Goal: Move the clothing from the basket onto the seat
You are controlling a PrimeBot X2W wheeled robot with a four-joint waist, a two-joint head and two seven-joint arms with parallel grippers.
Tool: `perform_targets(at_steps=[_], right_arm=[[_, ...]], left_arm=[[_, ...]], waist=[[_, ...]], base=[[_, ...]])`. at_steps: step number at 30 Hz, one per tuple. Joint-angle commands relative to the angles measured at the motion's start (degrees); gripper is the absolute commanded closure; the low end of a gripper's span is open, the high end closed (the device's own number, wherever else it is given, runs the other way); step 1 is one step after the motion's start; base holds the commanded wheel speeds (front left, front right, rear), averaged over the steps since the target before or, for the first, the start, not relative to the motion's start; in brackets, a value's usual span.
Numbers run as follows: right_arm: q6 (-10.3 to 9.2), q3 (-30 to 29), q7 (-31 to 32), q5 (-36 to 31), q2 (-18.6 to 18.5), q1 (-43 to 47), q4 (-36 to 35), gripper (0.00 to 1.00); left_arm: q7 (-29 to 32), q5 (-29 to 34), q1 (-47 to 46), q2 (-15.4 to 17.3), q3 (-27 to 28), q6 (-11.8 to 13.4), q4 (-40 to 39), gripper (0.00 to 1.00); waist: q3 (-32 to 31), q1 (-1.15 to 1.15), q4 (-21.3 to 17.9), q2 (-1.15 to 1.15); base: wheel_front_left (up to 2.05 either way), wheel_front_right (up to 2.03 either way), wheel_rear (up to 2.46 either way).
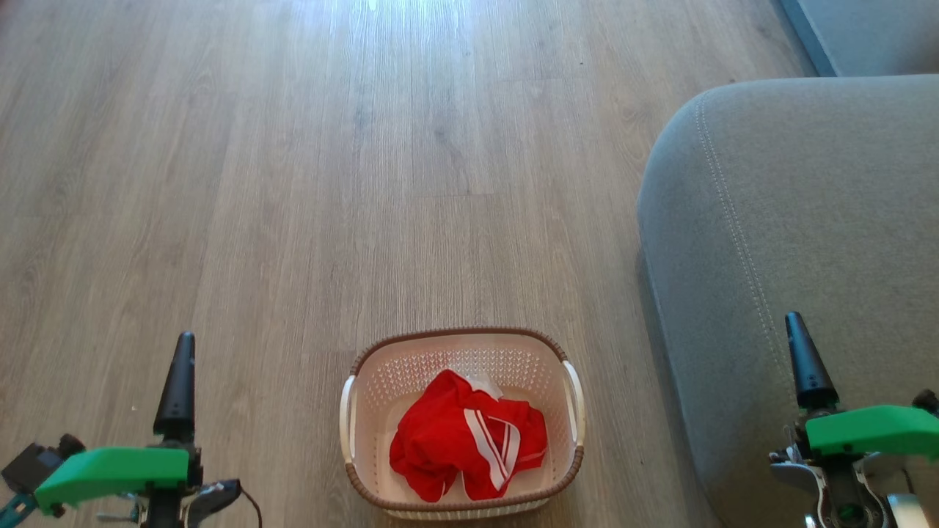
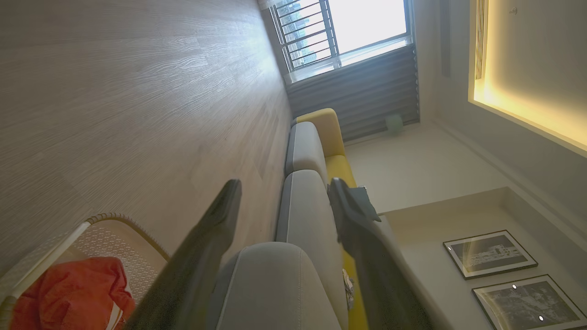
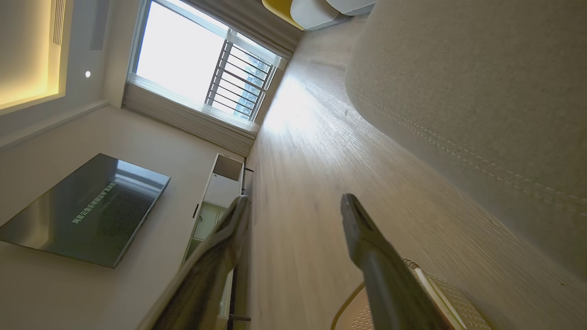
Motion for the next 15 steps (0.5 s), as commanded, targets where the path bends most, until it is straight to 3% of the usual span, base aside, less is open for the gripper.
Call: perform_targets(at_steps=[1, 6, 15], right_arm=[[0.01, 0.3, -0.6, -1.8, 0.1, -3.4, -2.7, 0.0], [0.01, 0.6, -1.3, -5.1, 0.1, -3.7, -4.1, 0.0], [0.01, 3.0, -3.0, -15.8, 0.1, -4.2, -6.9, 0.0]], left_arm=[[-0.5, 1.3, -3.3, 0.5, 1.1, -0.2, -2.6, 0.0], [-1.2, 4.4, -3.7, 0.5, 1.6, -0.1, -4.4, 0.0], [-2.9, 14.0, -3.8, 0.5, -0.2, 2.7, -10.1, 0.0]], waist=[[0.0, -0.01, 0.0, 0.0], [0.1, -0.01, 0.1, 0.0], [0.1, -0.01, 0.1, 0.0]], base=[[0.0, 0.0, 0.0], [0.0, 0.0, 0.0], [0.0, 0.0, 0.0]])
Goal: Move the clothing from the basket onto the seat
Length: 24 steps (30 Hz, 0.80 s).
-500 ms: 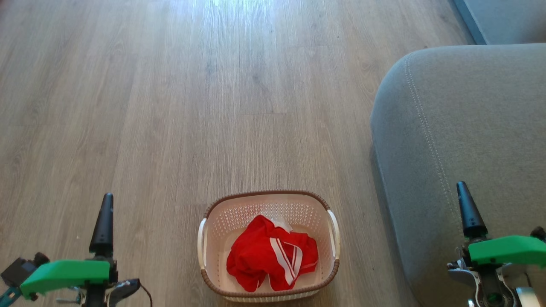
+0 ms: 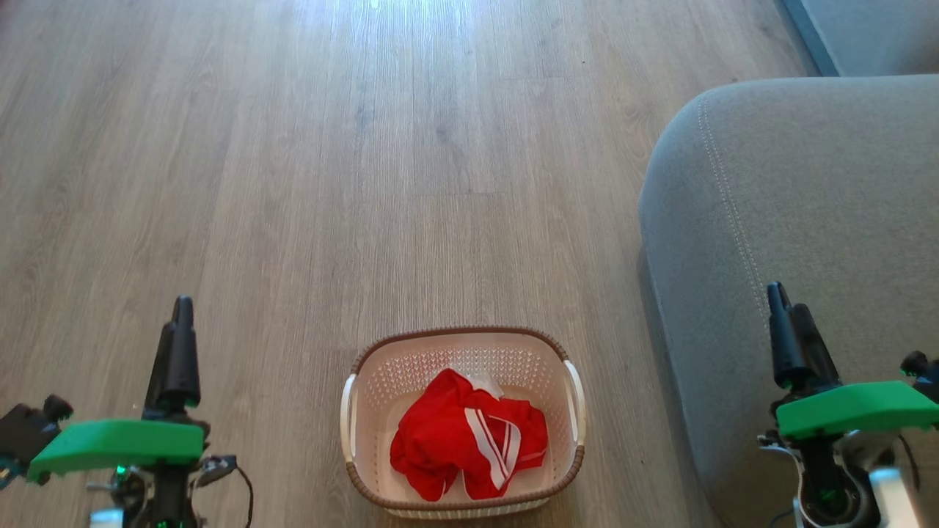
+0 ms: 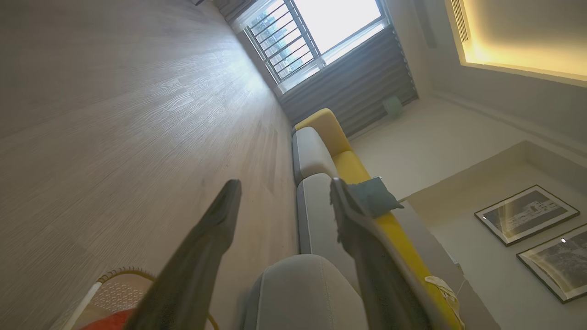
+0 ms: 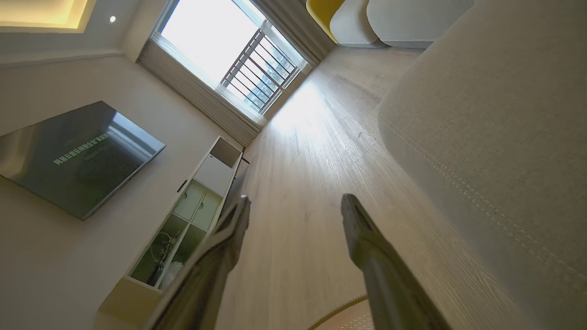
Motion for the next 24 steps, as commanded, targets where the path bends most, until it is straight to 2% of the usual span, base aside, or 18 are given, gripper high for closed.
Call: perform_targets(at_steps=[1, 16, 21, 24], right_arm=[[0.01, 0.9, -0.9, -2.2, 0.1, -3.1, -2.8, 0.0], [0.01, 3.9, -3.4, -14.2, 0.1, -3.1, -4.8, 0.0], [0.01, 4.8, -4.3, -18.4, 0.2, -3.4, -5.7, 0.0], [0.01, 6.5, -4.8, -20.3, 0.2, -3.4, -6.0, 0.0]], left_arm=[[-0.7, 2.2, -3.3, 0.5, 0.1, 0.5, -3.2, 0.0], [-3.2, 19.0, -2.3, 0.6, -7.8, 3.9, -6.1, 0.0], [-4.0, 24.9, -2.5, 0.7, -9.6, 6.1, -7.6, 0.0], [-4.5, 28.8, -2.1, 0.7, -11.4, 6.5, -7.1, 0.0]], waist=[[0.0, 0.0, 0.0, 0.0], [-0.7, 0.0, -0.5, 0.0], [-0.8, 0.0, -0.6, 0.0], [-1.0, 0.0, -0.7, 0.0]], base=[[0.0, 0.0, 0.0], [0.0, 0.0, 0.0], [0.0, 0.0, 0.0], [0.0, 0.0, 0.0]])
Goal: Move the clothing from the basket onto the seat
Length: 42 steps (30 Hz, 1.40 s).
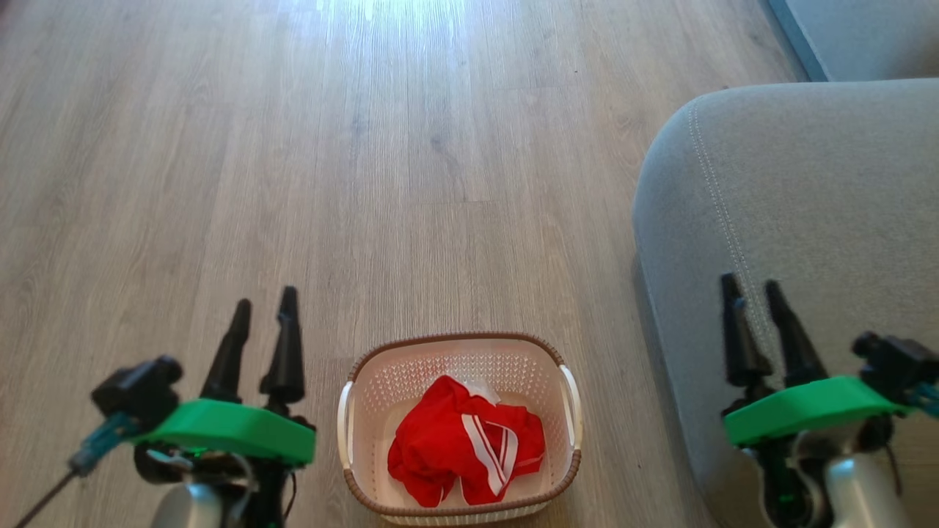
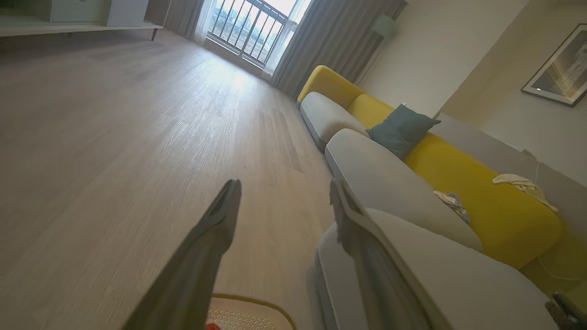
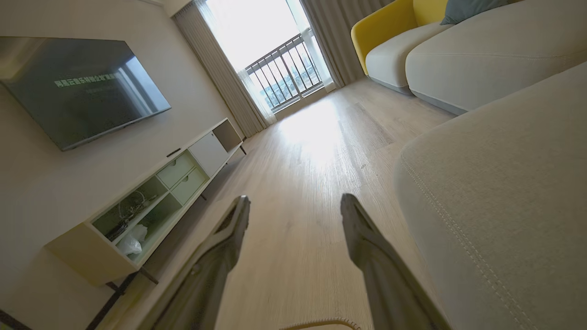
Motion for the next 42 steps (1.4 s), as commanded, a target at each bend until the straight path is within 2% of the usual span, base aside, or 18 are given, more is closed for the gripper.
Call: perform_targets(at_steps=[1, 15, 36, 42], right_arm=[[0.01, 2.1, -0.9, -2.3, 0.2, -3.3, -2.5, 0.0], [0.01, 3.6, -3.1, -8.0, 0.2, -3.3, -0.1, 0.0], [0.01, 4.7, -6.7, -20.5, 0.2, -5.3, 13.6, 0.0], [0.01, 4.8, -7.7, -23.4, 0.2, -6.2, 15.8, 0.0]], left_arm=[[-1.0, 3.5, -2.1, 0.5, -0.2, 0.7, -2.0, 0.0], [-3.2, 15.6, -2.4, 1.6, -4.9, 5.0, -2.0, 0.0], [-6.7, 30.7, -1.7, 3.7, -12.4, 9.7, 6.0, 0.0], [-7.7, 33.4, -1.9, 3.3, -13.2, 11.2, 6.3, 0.0]], waist=[[-0.1, 0.0, -0.1, 0.0], [-0.4, 0.0, -0.3, 0.0], [-1.3, 0.0, -0.4, 0.0], [-1.6, 0.0, -0.4, 0.0]], base=[[0.0, 0.0, 0.0], [0.0, 0.0, 0.0], [0.0, 0.0, 0.0], [0.0, 0.0, 0.0]])
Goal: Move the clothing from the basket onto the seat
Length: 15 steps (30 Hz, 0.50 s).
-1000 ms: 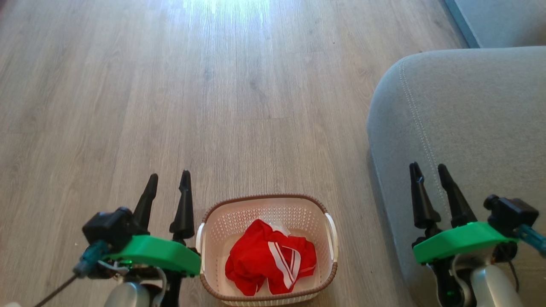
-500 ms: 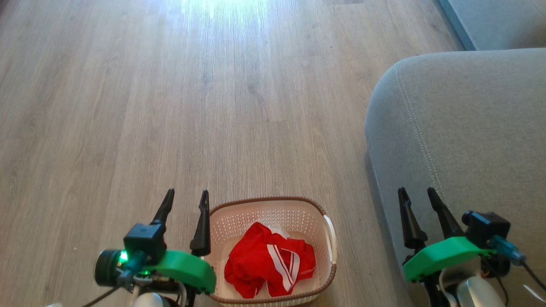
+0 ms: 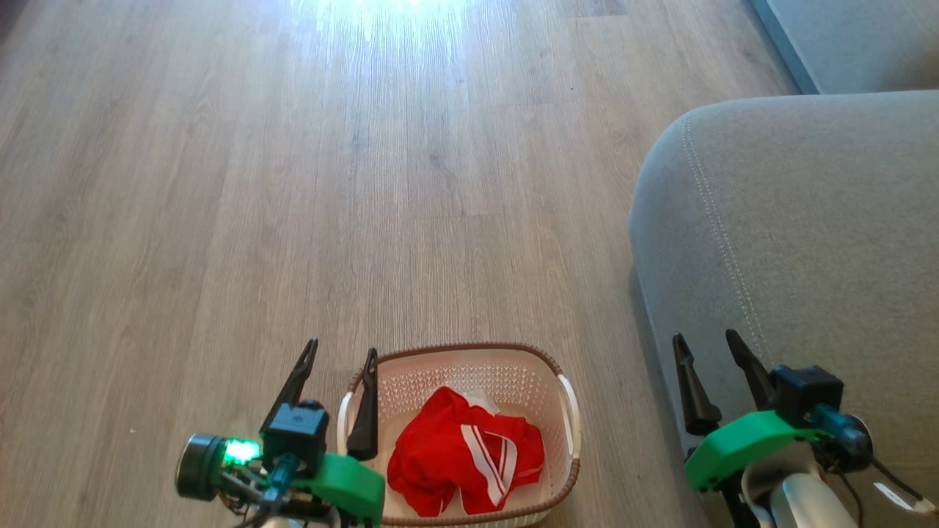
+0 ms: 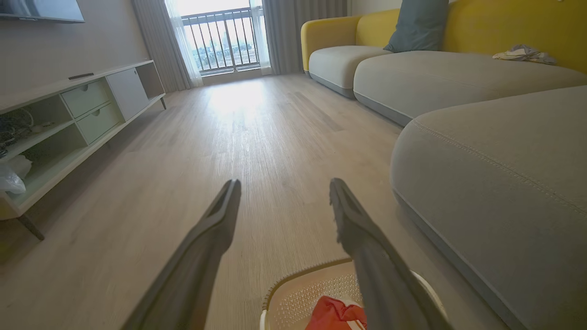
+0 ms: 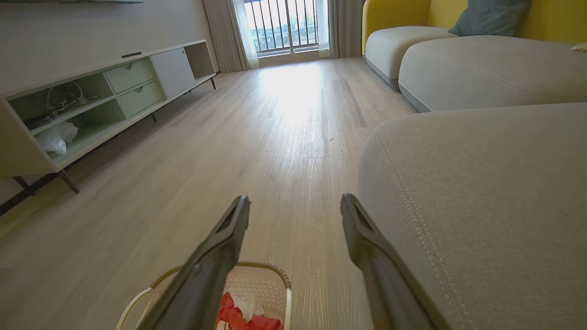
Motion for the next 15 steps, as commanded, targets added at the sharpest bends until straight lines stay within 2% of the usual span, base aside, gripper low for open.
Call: perform_targets(at_steps=[1, 4, 7, 15], right_arm=[[0.0, 1.8, -1.0, -1.8, 0.2, -3.7, -1.3, 0.0], [0.0, 2.3, -1.5, -2.9, 0.2, -4.1, -0.5, 0.0], [0.0, 2.4, -1.5, -2.5, 0.2, -4.2, 0.1, 0.0], [0.0, 2.5, -1.5, -1.7, 0.2, -4.5, 1.2, 0.0]], left_arm=[[-0.9, 2.0, -2.4, 0.0, 1.5, 0.5, -2.2, 0.0], [-1.3, 2.3, -2.1, -0.5, 2.1, 0.3, -1.8, 0.0], [-1.3, 0.5, -1.7, -1.2, 3.8, -0.8, -0.8, 0.0], [-1.3, 1.0, -1.5, -2.0, 5.7, -2.9, -0.1, 0.0]], waist=[[0.0, 0.0, 0.0, 0.0], [-0.2, 0.0, -0.1, 0.0], [-0.2, 0.0, -0.2, 0.0], [-0.2, 0.0, -0.4, 0.0]], base=[[0.0, 0.0, 0.0], [0.0, 0.0, 0.0], [0.0, 0.0, 0.0], [0.0, 0.0, 0.0]])
